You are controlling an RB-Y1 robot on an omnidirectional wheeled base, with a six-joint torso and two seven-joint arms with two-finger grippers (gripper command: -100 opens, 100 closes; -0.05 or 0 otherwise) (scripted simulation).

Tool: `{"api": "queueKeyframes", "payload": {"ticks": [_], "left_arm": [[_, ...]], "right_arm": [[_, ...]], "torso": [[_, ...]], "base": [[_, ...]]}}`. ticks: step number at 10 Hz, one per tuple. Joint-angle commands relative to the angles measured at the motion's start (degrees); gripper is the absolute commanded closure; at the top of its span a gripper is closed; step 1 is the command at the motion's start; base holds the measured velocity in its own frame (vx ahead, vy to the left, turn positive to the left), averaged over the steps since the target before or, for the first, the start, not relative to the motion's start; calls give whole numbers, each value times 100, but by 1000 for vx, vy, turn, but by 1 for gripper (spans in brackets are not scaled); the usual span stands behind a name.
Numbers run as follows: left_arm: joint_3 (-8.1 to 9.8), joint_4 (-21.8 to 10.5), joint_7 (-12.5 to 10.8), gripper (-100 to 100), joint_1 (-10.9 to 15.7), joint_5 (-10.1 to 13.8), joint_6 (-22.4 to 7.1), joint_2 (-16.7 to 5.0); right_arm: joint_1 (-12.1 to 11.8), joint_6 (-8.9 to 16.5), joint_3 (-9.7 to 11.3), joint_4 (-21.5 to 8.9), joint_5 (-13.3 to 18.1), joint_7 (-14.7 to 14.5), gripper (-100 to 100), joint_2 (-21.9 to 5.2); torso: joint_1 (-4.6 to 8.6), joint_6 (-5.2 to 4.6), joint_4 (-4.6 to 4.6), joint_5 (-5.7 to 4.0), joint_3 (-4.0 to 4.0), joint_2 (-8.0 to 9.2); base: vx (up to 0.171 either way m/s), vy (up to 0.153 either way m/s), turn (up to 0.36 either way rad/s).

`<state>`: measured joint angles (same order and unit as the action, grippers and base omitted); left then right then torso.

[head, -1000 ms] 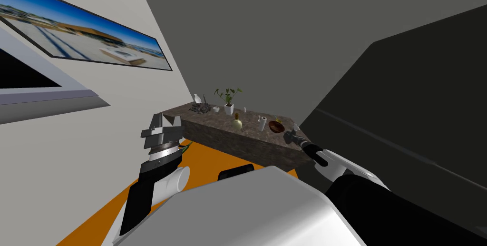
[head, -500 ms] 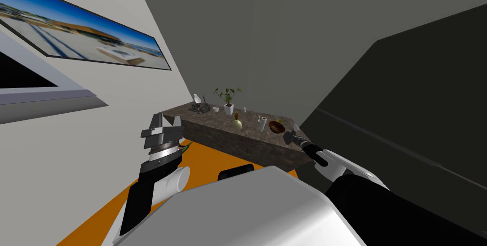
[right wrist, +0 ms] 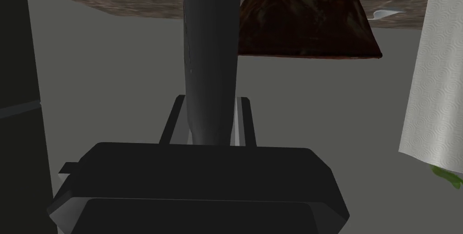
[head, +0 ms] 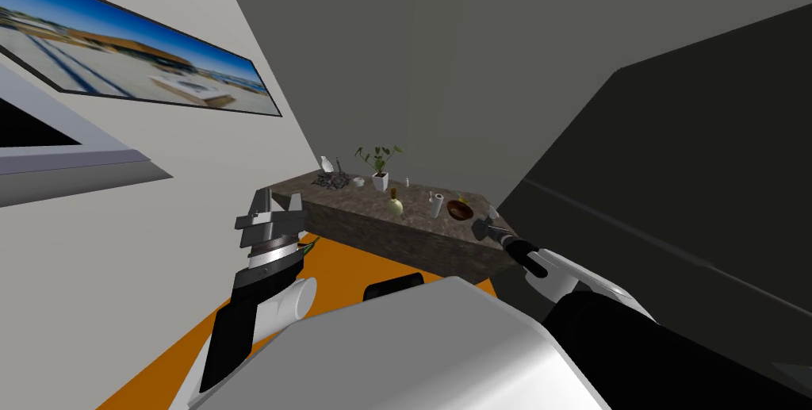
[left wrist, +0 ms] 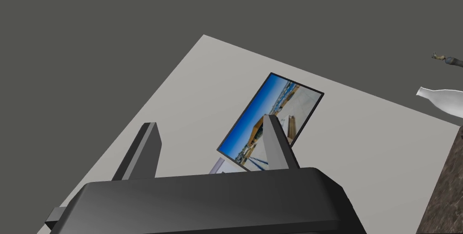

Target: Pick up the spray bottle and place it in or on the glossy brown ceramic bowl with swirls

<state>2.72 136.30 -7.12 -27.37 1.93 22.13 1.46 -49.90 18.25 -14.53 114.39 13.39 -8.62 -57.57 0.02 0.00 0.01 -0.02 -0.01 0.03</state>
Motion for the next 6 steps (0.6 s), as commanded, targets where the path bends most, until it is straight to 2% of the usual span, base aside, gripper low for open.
{"api": "queueKeyframes", "payload": {"ticks": [1, 6], "left_arm": [[0, 0, 0, 0, 0, 0, 0, 0], [0, 0, 0, 0, 1, 0, 0, 0]], "right_arm": [[-91, 99, -45, 176, -157, 40, 100, -141], [-383, 446, -205, 734, -711, 192, 100, -604]], "torso": [[0, 0, 0, 0, 0, 0], [-6, 0, 12, -3, -31, 53]], "base": [[-61, 16, 7], [-132, 20, 10]]}}
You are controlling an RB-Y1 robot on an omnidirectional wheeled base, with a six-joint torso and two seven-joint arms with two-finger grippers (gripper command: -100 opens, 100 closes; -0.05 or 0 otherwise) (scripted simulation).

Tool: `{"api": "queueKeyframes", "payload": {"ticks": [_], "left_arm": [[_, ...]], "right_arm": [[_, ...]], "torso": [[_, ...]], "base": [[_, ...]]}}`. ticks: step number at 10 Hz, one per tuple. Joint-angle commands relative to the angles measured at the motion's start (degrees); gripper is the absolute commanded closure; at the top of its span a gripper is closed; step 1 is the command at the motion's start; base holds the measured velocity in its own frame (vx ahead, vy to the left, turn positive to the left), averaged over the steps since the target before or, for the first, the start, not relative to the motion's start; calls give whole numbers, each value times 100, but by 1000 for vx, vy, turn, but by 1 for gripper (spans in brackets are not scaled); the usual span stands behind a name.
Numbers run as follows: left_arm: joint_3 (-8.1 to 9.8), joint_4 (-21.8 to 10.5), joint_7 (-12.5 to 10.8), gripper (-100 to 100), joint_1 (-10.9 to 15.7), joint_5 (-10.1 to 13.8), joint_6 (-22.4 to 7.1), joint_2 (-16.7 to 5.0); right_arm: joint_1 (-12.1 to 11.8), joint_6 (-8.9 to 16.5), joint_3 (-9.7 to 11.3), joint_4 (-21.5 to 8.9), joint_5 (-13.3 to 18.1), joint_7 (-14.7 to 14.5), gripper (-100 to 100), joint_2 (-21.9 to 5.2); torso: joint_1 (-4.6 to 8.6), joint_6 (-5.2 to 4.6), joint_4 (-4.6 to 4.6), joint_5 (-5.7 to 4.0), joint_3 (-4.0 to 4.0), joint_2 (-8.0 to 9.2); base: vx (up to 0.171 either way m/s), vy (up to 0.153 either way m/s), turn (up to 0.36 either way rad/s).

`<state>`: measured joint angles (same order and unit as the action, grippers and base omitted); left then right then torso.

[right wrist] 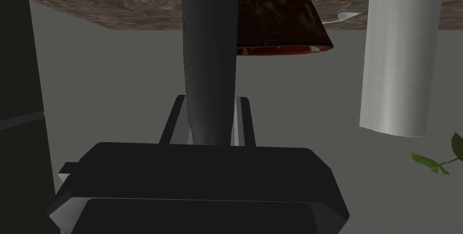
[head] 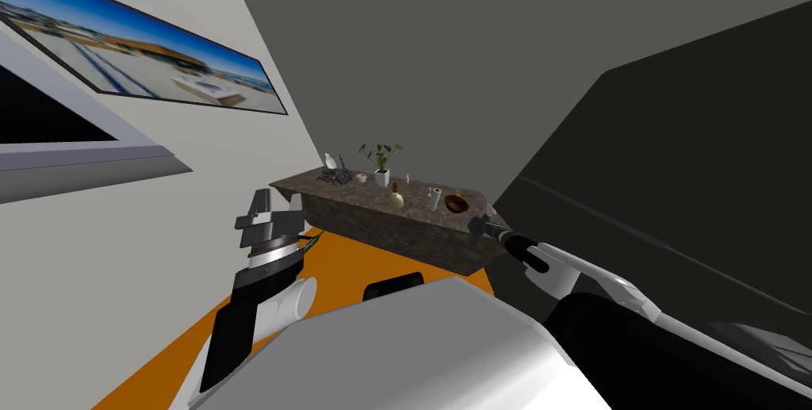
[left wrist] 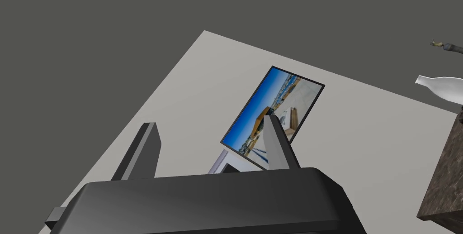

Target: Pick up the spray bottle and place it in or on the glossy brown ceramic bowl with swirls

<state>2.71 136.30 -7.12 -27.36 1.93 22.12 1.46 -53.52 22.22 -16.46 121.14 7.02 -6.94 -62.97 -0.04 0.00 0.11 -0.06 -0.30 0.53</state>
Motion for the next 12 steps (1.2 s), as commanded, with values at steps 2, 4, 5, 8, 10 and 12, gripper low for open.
{"api": "queueKeyframes", "payload": {"ticks": [2, 4, 5, 8, 10, 12], "left_arm": [[0, 0, 0, 0, 0, 0, 0, 0], [0, 0, 0, 0, 0, 0, 0, 0], [0, 0, 0, 0, 0, 0, 0, 0], [0, 0, 0, 0, -1, 0, 0, 0], [0, 0, 0, 0, -1, 0, 0, 0], [0, 0, 0, 0, -2, 0, 0, 0]], "right_arm": [[-123, 182, -81, 248, -278, 84, 100, -228], [-232, 331, -169, 441, -491, 150, 100, -401], [-288, 412, -223, 537, -598, 185, 100, -491], [-463, 680, -432, 809, -904, 297, 100, -767], [-643, 976, -720, 1033, -1157, 416, 100, -1042], [-763, 1180, -947, 1147, -1284, 497, 100, -1215]], "torso": [[0, 2, -1, 1, 4, -8], [8, 3, -3, -1, 10, -18], [5, 3, -4, 0, 11, -19], [-2, 3, -5, 5, 15, -27], [-3, 8, -8, 9, 24, -44], [2, 9, -15, 8, 41, -72]], "base": [[-95, 19, 10], [-87, 8, 23], [-91, 15, 27], [-68, 22, 40], [-16, 13, 98], [43, 0, 71]]}}
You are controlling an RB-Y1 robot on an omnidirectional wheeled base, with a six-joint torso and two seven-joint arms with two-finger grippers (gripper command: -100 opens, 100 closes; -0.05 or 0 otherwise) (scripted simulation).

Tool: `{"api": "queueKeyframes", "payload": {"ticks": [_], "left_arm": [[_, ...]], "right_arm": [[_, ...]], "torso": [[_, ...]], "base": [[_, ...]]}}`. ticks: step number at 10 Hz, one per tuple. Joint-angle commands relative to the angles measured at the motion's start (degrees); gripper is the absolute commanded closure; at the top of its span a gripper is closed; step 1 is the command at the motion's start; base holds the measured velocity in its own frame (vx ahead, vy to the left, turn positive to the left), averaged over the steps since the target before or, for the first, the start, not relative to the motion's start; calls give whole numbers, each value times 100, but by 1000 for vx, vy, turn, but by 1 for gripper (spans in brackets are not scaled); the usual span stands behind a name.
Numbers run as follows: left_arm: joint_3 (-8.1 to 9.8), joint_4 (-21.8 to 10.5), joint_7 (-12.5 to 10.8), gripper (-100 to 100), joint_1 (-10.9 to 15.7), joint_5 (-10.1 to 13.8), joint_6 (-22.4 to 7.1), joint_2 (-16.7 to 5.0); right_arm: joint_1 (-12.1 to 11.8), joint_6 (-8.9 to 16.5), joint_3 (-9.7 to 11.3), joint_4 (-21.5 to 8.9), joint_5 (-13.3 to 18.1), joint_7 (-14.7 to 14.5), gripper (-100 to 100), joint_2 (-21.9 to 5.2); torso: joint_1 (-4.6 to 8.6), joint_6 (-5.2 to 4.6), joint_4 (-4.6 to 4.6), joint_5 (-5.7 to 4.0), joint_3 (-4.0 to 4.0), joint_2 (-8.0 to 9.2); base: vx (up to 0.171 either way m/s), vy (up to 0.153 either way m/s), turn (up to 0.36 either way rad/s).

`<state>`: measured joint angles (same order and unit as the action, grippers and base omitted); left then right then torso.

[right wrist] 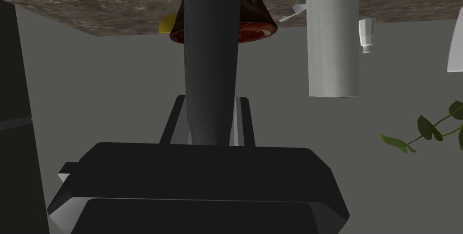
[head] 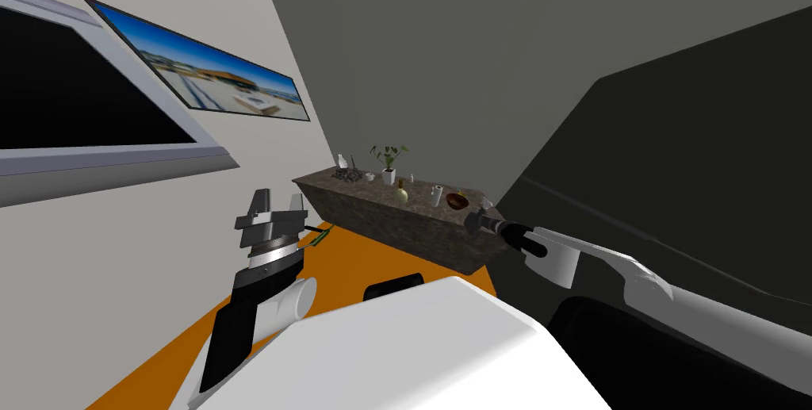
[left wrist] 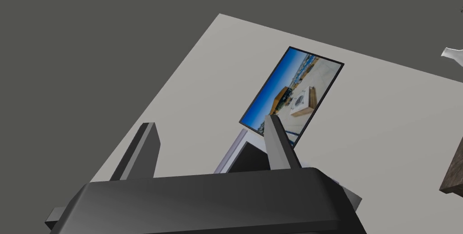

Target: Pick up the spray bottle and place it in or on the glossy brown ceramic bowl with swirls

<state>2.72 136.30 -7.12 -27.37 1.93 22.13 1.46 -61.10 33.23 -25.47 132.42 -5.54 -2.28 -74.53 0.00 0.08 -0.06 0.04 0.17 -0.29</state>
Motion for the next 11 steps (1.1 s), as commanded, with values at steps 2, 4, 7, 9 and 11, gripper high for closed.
{"api": "queueKeyframes", "payload": {"ticks": [2, 4, 7, 9, 11], "left_arm": [[0, 0, 0, 0, 0, 0, 0, 0], [0, 0, 0, 0, 0, 0, 0, 0], [1, 0, 0, 0, -1, 0, 0, -1], [1, 0, 0, 0, -1, 0, 0, 0], [1, 0, 0, 0, -1, 0, 0, 0]], "right_arm": [[-122, 277, -285, 100, -121, 109, 100, -219], [-233, 464, -522, 150, -183, 186, 100, -359], [-388, 716, -849, 176, -236, 291, 100, -532], [-477, 863, -1041, 170, -253, 355, 100, -623], [-553, 989, -1207, 151, -263, 411, 100, -694]], "torso": [[2, 2, -3, -1, 6, -9], [3, 2, -6, 1, 14, -23], [17, -3, -8, 0, 21, -36], [12, -9, -7, 3, 20, -35], [11, -11, -4, 6, 13, -23]], "base": [[74, -10, 80], [97, -25, 77], [115, -48, 65], [113, -41, 38], [86, -56, 44]]}}
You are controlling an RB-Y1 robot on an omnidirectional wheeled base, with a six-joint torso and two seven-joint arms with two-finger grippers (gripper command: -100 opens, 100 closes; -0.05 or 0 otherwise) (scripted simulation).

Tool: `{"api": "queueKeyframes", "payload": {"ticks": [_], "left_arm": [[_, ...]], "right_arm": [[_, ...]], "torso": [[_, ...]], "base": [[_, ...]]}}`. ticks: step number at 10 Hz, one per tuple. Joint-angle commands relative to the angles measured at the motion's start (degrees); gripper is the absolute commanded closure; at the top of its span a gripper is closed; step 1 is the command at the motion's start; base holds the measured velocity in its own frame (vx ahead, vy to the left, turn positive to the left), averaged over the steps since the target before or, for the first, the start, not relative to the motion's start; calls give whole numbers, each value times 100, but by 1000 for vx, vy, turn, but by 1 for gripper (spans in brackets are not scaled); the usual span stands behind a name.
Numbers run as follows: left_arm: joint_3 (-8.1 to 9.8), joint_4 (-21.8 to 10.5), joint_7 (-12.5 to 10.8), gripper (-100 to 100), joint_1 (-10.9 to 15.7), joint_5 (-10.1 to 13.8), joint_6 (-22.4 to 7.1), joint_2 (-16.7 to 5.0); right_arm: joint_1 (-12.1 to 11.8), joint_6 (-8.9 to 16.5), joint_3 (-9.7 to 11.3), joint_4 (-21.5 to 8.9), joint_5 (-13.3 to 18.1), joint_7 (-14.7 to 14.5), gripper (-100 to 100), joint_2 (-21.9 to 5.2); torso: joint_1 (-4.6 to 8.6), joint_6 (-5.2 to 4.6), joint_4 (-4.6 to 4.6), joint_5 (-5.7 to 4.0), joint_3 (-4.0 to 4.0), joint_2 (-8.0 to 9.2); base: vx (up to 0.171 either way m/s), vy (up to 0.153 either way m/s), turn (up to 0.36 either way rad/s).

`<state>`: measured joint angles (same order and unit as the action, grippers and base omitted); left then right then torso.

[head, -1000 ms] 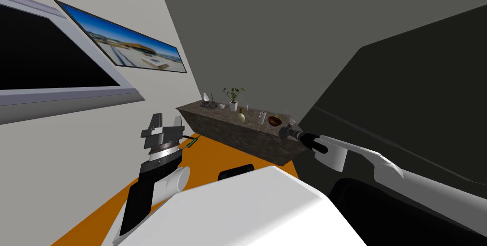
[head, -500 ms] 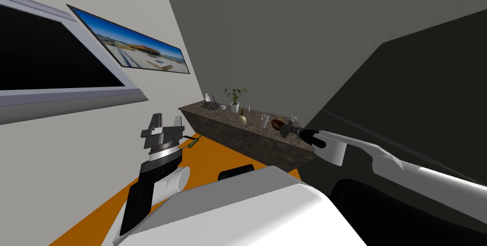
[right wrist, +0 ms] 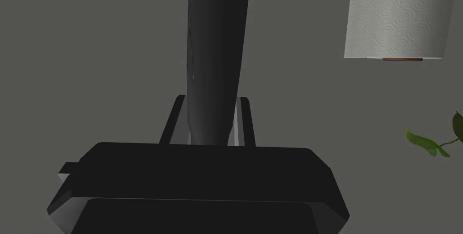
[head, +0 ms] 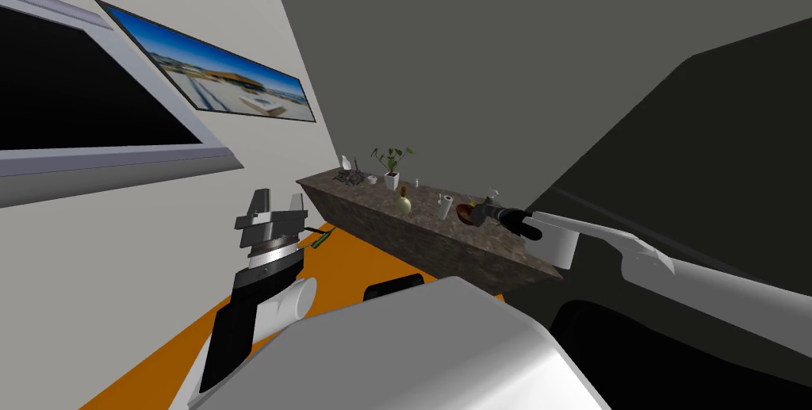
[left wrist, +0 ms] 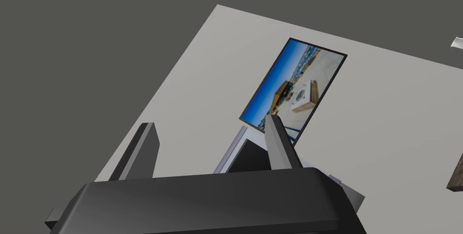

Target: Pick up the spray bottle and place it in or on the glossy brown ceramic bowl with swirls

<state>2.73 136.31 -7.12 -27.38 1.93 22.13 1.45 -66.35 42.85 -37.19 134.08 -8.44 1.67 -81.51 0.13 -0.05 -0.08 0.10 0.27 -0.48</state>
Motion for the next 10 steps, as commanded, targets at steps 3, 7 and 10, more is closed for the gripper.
{"api": "queueKeyframes", "payload": {"ticks": [3, 7, 10], "left_arm": [[0, 0, 0, 0, 0, 0, 0, 0], [-1, 0, 0, 0, 1, 0, 0, 1], [-1, 0, 0, 0, 1, 0, 0, 1]], "right_arm": [[-170, 276, -369, -104, 19, 136, 100, -113], [-132, 272, -334, -88, -6, 122, -100, -130], [-132, 272, -334, -88, -6, 122, 0, -131]], "torso": [[6, 0, -2, 1, 6, -12], [-23, -2, 7, 3, -20, 35], [-27, -2, 9, 4, -24, 42]], "base": [[124, -77, 42], [19, -14, 5], [0, 0, 0]]}}
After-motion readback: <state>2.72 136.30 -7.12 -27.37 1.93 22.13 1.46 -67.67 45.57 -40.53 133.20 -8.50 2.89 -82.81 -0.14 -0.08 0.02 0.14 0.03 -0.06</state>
